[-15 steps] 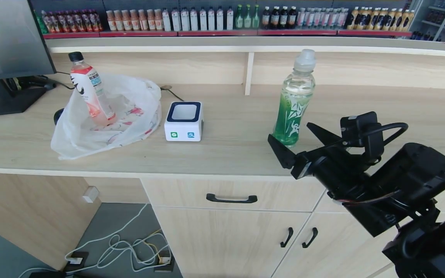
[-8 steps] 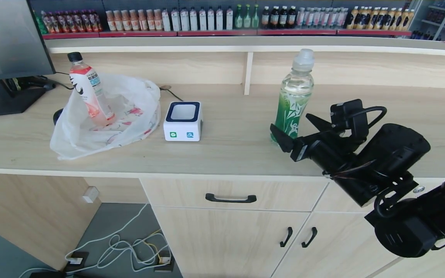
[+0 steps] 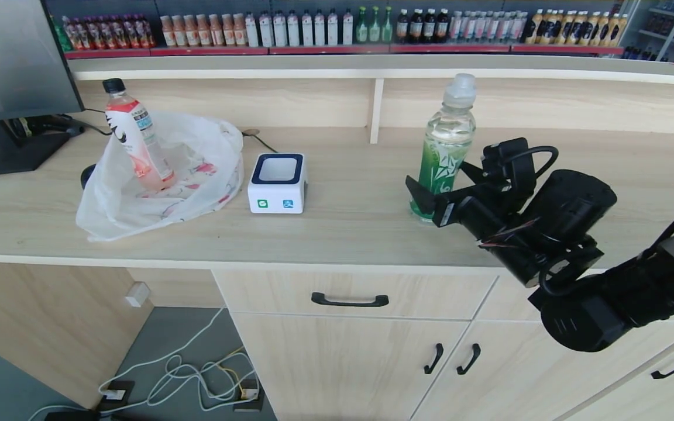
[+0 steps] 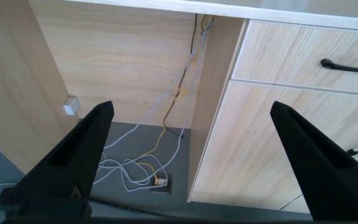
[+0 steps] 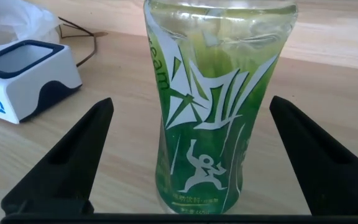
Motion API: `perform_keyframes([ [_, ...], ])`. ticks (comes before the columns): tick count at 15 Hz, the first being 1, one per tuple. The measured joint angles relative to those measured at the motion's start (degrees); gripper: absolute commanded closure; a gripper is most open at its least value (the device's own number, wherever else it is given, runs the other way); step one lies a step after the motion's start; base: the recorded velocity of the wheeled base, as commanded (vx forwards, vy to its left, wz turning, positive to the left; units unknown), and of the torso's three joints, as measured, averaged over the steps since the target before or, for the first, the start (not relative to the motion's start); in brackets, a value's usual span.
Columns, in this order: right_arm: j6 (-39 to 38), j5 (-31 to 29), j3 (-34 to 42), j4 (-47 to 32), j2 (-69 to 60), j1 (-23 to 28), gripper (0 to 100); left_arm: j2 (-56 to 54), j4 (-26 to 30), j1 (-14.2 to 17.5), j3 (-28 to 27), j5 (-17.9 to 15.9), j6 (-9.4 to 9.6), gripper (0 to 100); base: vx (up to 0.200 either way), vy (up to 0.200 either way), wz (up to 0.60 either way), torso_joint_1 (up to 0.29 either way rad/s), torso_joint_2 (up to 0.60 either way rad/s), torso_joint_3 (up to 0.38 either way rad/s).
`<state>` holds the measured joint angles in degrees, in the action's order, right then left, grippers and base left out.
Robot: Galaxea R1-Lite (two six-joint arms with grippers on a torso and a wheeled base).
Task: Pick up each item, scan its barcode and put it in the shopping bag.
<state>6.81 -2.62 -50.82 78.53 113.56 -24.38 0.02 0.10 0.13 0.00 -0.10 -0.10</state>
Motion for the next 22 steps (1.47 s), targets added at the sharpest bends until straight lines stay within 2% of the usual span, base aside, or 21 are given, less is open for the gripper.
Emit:
perform_keyframes([
  [12, 0.21, -0.27, -12.93, -6.63, 5.81, 1.76, 0, 0.00, 0.00, 0.02, 0.00, 0.00, 0.02, 0, 0.000, 0.000, 0.00, 0.000, 0.00, 0.000],
  [16, 1.15, -0.44, -14.36, -6.79, 6.62, 1.71, 0, 0.00, -0.02, 0.02, 0.00, 0.05, 0.02, 0, 0.000, 0.000, 0.00, 0.000, 0.00, 0.000],
  [18, 1.55, -1.89, -14.38, -6.79, 6.73, 1.65, 0, 0.00, -0.02, 0.02, 0.00, 0.05, 0.02, 0, 0.000, 0.000, 0.00, 0.000, 0.00, 0.000],
  [20, 1.58, -6.07, -14.38, -6.69, 6.75, 1.34, 0, 0.00, -0.02, 0.02, 0.00, 0.05, 0.02, 0, 0.000, 0.000, 0.00, 0.000, 0.00, 0.000],
  [22, 1.58, -6.51, -14.38, -6.58, 6.75, 0.84, 0, 0.00, -0.02, 0.02, 0.00, 0.07, 0.02, 0, 0.000, 0.000, 0.00, 0.000, 0.00, 0.000],
])
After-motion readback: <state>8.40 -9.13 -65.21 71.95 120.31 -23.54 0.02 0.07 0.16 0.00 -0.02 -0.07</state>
